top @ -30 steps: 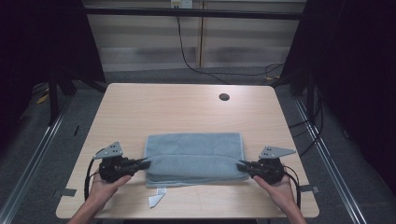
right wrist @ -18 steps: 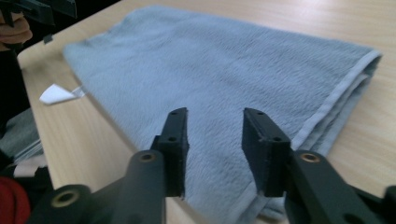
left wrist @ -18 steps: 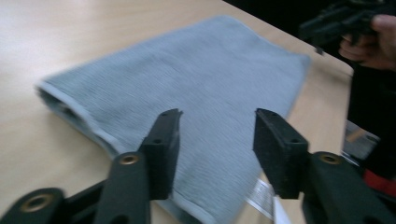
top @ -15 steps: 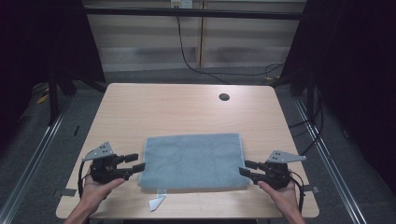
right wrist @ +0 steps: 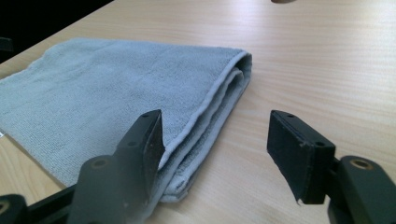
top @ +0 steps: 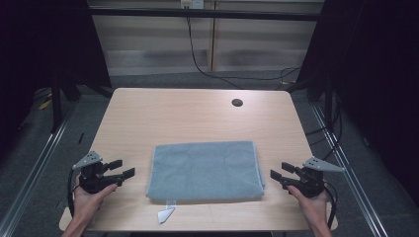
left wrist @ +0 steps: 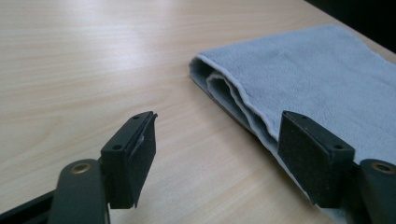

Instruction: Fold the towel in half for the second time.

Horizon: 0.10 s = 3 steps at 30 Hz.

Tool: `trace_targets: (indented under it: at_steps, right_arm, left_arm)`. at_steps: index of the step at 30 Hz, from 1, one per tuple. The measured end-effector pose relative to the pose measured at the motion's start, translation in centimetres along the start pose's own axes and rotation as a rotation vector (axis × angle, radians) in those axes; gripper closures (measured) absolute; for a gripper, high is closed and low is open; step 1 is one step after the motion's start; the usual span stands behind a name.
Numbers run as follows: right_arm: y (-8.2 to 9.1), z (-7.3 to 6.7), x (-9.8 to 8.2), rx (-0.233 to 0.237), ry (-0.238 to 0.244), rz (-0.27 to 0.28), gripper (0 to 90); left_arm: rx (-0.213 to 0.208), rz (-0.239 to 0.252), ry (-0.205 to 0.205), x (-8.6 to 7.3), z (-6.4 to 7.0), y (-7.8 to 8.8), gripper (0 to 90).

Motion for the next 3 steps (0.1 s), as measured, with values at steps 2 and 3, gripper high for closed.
trace_targets:
  at_steps: [2,3]
  right_arm:
    - [-0.2,0.14,-0.16,-0.018,0.01,-0.013,34.0]
    - [-0.34,0.19,-0.25,-0.023,0.013,-0.025,33.2]
  left_arm:
    - [-0.03,-0.014,-0.014,-0.12,0.04,-0.34,19.6]
    - [-0.034,-0.014,-0.009,-0.16,-0.03,-0.44,16.9]
Point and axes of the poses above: each handheld gripper's, and its own axes: y roughly backward along the jaws, x roughly out of its top, z roughly to its right, the point moved 4 cm from there along -y, roughly forward along the jaws, and after that the axes turned 8 degrees about -x, right-handed, at the moved point
